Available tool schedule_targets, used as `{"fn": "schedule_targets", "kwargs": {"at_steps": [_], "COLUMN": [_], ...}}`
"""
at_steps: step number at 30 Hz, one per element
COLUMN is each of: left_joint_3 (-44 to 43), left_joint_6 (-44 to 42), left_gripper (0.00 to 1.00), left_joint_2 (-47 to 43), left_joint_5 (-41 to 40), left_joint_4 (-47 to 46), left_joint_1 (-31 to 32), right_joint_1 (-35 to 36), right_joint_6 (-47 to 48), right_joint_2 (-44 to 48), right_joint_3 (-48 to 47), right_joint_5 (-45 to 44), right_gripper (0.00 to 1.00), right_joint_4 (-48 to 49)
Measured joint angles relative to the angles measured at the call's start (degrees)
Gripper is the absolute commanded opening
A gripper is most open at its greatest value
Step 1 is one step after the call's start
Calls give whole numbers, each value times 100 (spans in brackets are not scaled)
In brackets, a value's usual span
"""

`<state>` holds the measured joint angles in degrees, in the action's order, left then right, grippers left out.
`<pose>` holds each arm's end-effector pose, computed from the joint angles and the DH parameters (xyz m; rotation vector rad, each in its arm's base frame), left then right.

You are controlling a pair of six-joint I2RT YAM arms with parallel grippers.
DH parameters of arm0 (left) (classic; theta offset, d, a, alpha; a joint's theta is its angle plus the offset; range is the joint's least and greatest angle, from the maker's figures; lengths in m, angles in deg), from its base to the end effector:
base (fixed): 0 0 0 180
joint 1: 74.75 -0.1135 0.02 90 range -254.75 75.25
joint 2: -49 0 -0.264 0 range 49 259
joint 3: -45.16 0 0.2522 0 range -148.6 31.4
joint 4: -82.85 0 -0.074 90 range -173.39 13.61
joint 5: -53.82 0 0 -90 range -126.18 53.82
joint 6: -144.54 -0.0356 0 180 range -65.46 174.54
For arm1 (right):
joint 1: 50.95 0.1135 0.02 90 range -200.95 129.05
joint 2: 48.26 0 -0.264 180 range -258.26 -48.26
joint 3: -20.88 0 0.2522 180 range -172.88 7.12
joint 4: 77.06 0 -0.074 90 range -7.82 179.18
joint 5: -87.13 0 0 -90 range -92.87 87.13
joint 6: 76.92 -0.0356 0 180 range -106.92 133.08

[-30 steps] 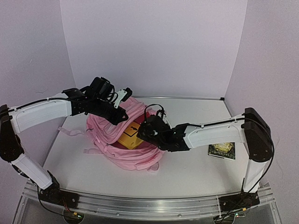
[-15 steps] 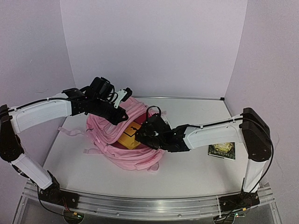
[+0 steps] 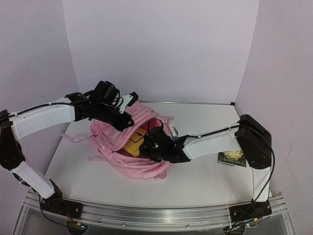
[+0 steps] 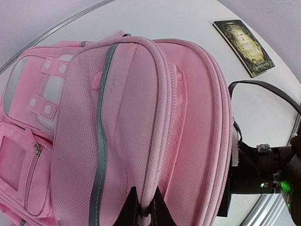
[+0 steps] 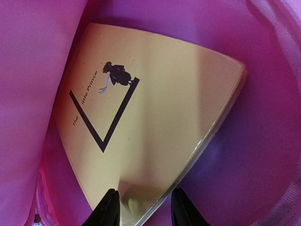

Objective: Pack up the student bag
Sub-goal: Place the book in the student bag.

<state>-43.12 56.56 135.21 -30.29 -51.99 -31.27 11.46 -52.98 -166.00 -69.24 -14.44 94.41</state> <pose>0.2402 -0.2328 0.3113 0.8902 2.2025 -0.5112 0.2167 0.3993 0.1660 0.1984 2.3772 0.9847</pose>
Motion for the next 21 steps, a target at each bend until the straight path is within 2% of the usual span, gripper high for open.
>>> {"fn": "schedule_targets", "kwargs": {"at_steps": [9, 21], "left_joint_3": [0, 0], "left_joint_6": [2, 114], "left_gripper": [0, 0], "left_joint_2": [9, 109], "left_joint_5": [2, 58], "left_joint_4": [0, -38], "left_joint_1": [0, -20], "right_joint_1": [0, 13], "right_joint_6": [267, 1192], "right_joint_2": [-688, -998], "right_joint_3": [-786, -1171], "right_joint_5": [-197, -673], "right_gripper": [25, 30], "right_joint_4": [234, 492]}}
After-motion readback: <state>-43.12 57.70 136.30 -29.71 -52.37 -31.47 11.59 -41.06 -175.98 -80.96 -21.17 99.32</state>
